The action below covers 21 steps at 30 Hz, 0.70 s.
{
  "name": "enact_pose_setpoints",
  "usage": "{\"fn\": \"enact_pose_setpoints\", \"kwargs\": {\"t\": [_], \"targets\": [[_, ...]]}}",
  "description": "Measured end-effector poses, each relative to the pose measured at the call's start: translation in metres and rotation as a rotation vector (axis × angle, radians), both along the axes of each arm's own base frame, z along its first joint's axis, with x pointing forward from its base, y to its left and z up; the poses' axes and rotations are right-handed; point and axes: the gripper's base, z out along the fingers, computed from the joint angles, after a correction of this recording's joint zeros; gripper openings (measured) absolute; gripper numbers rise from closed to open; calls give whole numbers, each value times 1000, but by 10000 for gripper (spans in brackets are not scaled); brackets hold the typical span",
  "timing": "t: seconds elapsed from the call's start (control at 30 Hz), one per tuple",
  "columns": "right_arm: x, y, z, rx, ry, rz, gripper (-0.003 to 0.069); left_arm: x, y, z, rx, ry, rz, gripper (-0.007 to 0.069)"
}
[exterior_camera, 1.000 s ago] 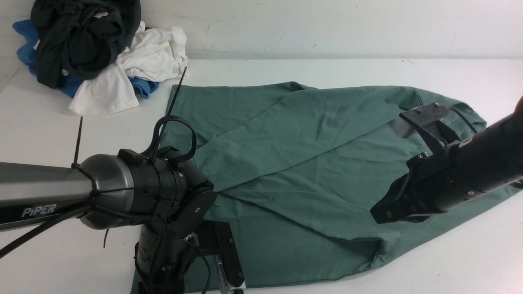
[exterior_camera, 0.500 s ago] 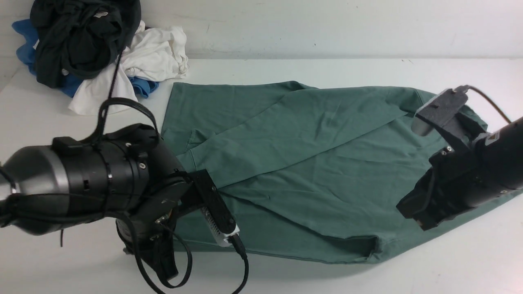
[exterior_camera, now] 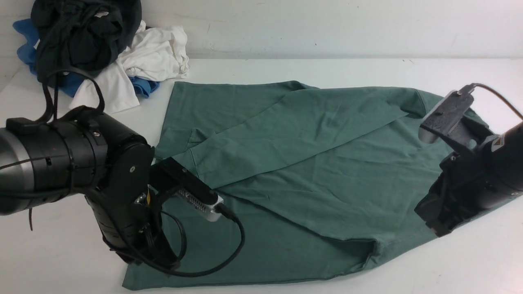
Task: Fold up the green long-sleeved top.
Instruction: Use both arms simultaneously to clamp the lower edge of the clothing fabric
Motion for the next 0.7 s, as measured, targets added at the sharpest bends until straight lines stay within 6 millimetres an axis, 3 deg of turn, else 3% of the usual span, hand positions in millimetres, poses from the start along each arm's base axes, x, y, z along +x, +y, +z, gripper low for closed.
{"fn": "enact_pose_setpoints", "kwargs": {"t": [0.17, 0.27, 0.4, 0.57, 0.7], "targets": [[3, 1, 2, 24, -30, -17, -2, -12, -16, -3, -22, 65, -139, 121], [3, 3, 2, 53, -31, -31, -1, -16, -28, -11, 36, 61, -269, 267], [2, 8, 4, 117, -6, -50, -1, -7, -27, -28, 136, 61, -356, 404], [0, 12, 5, 159, 13, -45, -1, -1, -25, -48, 218, 113, -435, 434], [-1, 13, 5, 169, 26, -34, -1, 3, -26, -52, 247, 129, -479, 323]]}}
